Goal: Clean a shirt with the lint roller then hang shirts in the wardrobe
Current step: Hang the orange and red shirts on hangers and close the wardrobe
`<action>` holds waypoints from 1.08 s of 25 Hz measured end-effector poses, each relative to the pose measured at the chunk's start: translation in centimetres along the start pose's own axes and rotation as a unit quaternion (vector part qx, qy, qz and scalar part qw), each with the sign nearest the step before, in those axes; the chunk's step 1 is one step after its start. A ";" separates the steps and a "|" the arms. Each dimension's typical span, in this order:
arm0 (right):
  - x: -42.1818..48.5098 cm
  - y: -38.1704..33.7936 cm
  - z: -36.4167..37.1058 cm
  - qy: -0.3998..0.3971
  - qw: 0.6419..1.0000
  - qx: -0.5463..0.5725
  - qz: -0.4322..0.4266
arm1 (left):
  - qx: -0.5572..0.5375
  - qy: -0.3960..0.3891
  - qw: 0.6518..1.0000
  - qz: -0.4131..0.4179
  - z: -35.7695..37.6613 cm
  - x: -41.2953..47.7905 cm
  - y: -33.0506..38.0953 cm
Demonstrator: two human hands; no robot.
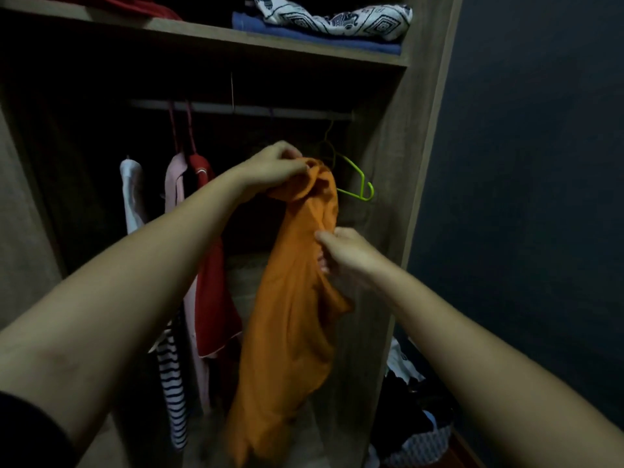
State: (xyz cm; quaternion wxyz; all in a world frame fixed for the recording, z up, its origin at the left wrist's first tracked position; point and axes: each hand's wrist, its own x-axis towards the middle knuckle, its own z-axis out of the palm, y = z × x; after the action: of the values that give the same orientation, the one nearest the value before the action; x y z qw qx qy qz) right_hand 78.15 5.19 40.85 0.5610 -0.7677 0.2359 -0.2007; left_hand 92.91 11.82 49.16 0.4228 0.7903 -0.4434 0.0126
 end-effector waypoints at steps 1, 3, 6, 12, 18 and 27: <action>0.2 -1.1 0.2 -0.010 0.996 0.081 0.025 | 0.077 0.028 0.997 0.001 0.0 -0.1 -0.9; 0.9 -2.6 0.6 -0.026 0.981 0.185 0.051 | 0.063 0.190 0.980 0.007 0.2 -1.5 -2.1; 1.6 -3.4 1.2 -0.019 0.968 0.244 0.050 | -0.155 0.343 0.926 0.040 3.1 -7.2 -3.9; 2.2 -5.2 2.4 0.010 0.966 0.258 0.014 | -0.238 0.147 0.959 -0.047 10.6 -14.4 -7.6; 1.6 -3.4 -0.4 0.155 0.962 0.214 -0.068 | -0.261 0.195 0.942 0.081 5.0 -11.1 -6.0; 0.2 1.1 1.2 -0.014 0.987 -0.059 -0.149 | 0.048 -0.016 0.997 0.060 1.3 -5.1 -0.4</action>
State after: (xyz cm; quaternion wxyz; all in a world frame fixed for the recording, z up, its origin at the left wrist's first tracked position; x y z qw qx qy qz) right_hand 78.88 5.70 39.45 0.4818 -0.8286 0.1227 -0.2572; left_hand 89.65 14.57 46.07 0.3761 0.7815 -0.4956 0.0465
